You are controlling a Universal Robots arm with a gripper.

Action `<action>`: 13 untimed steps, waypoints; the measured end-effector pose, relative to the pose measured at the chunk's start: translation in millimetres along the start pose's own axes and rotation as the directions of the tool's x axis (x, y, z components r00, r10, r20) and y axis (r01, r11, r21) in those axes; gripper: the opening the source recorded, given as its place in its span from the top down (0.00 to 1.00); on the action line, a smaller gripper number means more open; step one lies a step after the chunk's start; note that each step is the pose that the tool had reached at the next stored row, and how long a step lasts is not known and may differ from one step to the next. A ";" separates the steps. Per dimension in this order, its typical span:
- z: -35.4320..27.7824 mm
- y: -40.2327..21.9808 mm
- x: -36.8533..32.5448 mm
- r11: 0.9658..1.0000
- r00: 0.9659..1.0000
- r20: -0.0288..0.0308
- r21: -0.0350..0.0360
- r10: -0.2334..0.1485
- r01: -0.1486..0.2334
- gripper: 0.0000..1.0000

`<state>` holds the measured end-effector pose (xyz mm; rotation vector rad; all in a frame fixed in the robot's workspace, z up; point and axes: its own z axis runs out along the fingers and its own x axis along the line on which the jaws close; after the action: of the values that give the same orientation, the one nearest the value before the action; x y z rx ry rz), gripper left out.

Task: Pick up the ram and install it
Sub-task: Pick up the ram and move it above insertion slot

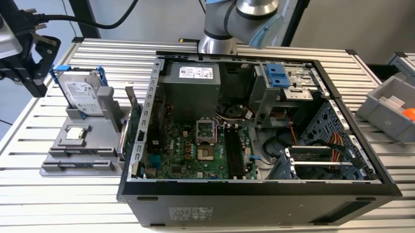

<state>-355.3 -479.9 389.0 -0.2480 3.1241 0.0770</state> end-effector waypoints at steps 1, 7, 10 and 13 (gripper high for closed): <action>0.0 0.0 0.0 1.000 1.000 0.000 0.000 -0.009 0.009 1.00; 0.0 0.5 -0.2 0.999 0.999 -0.002 0.000 -0.043 0.043 1.00; 0.0 0.5 -0.1 0.999 0.999 -0.002 -0.001 -0.045 0.045 1.00; 0.0 0.5 -0.1 0.999 0.999 -0.002 -0.001 -0.045 0.045 1.00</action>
<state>-355.3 -479.3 389.0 -0.3179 3.1189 0.0773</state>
